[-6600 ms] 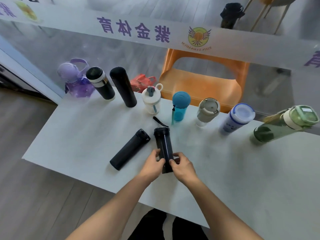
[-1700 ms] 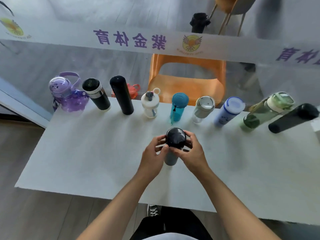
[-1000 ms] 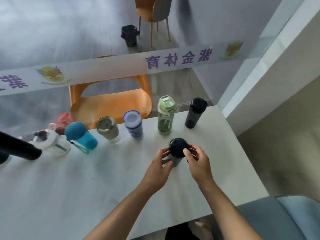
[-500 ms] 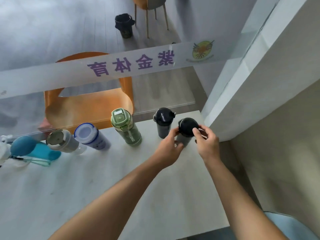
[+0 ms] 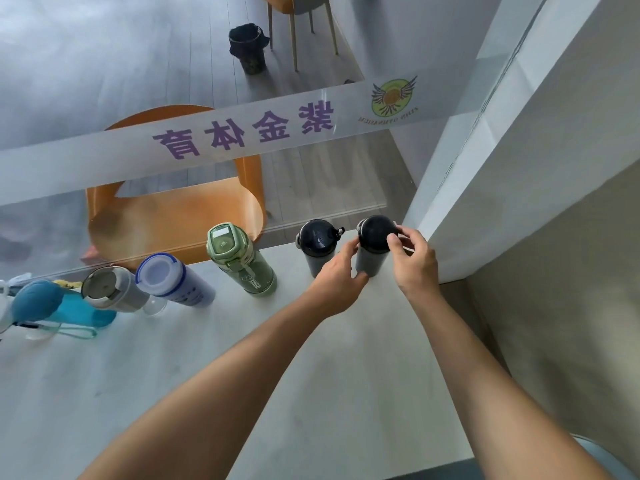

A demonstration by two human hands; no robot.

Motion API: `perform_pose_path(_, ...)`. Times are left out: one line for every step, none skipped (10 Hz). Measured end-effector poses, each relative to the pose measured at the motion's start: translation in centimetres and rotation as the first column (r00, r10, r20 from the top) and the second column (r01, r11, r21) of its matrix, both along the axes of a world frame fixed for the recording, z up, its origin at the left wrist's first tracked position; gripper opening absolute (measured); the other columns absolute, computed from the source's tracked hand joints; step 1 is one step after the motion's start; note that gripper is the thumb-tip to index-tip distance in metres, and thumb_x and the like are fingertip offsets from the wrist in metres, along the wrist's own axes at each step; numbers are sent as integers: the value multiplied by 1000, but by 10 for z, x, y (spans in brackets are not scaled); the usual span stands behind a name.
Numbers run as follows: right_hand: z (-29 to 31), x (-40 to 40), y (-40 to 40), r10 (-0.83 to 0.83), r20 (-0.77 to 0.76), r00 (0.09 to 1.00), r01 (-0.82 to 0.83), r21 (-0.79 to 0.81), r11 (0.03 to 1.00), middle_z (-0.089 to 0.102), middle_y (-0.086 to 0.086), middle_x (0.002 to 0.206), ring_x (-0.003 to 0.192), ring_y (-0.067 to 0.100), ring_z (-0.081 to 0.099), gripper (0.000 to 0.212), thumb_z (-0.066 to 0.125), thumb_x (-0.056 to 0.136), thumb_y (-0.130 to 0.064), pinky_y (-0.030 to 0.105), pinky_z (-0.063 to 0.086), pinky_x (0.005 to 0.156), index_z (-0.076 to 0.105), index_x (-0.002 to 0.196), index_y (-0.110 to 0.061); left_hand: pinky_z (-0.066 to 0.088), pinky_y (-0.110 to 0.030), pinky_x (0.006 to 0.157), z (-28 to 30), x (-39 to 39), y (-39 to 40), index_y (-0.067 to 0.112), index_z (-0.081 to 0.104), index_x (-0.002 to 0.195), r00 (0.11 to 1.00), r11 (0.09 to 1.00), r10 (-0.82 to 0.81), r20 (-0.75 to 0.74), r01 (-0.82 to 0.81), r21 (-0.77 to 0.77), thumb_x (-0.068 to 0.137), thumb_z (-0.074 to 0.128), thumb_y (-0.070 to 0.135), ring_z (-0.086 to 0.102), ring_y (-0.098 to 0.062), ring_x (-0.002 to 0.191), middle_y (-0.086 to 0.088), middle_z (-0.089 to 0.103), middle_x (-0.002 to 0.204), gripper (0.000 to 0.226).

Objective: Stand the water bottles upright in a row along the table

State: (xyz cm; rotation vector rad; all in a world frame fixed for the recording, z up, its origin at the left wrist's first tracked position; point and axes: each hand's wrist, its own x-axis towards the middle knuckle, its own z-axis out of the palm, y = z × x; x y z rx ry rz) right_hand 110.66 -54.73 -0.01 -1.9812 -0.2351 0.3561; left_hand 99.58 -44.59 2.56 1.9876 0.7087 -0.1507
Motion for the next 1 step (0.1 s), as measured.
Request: perform_pose_path(1,-2,-3,-8,48,999,9,-40,999,69,6,119,103,15,62,34,56,97,-30,30,49,91,62,127,-15,39,-38,110,-1,-6,0,27,22,152,1000,998,-27,12,26,64,94,53,20,47,-25,134,-3,42,153,67)
